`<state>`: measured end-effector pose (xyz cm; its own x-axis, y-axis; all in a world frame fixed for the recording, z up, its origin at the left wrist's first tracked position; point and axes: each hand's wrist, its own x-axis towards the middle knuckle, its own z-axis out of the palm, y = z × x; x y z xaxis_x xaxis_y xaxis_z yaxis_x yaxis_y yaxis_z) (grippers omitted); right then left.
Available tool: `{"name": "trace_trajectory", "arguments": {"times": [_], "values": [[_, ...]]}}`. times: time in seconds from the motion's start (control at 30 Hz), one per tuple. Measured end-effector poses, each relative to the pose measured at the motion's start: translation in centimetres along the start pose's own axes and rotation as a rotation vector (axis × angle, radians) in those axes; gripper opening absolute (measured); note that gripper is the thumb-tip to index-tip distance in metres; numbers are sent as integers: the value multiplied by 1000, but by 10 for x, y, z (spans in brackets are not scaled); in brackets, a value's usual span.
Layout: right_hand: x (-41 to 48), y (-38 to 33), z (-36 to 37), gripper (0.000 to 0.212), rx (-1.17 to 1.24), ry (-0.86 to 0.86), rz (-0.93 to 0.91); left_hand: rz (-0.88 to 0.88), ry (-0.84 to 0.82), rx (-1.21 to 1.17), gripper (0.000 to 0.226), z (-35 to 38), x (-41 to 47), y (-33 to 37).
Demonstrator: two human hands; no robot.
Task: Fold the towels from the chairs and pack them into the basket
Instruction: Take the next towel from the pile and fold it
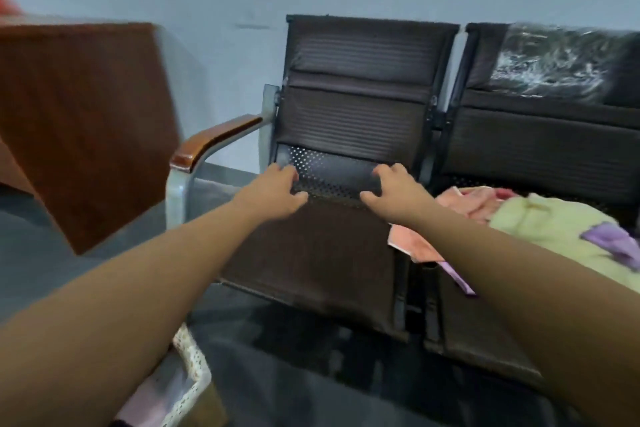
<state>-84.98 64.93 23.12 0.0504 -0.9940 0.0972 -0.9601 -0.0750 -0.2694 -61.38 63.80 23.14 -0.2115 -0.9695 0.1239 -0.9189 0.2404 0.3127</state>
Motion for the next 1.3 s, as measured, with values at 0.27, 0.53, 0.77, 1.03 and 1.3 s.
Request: {"name": "trace_trajectory", "arguments": {"times": [0.27, 0.53, 0.77, 1.03, 1.3], "values": [[-14, 196, 2, 59, 31, 16, 378, 232, -224, -91, 37, 138, 85, 160], [16, 310, 55, 71, -476, -53, 382, 320, -495, -99, 69, 290, 145, 213], [17, 323, 93, 62, -598, 38, 276, 368, -124, -217, 24, 319, 165, 213], [9, 305, 60, 20, -330, 325, 324, 270, -242, -527, 36, 259, 133, 217], [-24, 231, 8, 23, 219, 563, 186, -127, -687, -1346, 87, 225, 85, 249]]}}
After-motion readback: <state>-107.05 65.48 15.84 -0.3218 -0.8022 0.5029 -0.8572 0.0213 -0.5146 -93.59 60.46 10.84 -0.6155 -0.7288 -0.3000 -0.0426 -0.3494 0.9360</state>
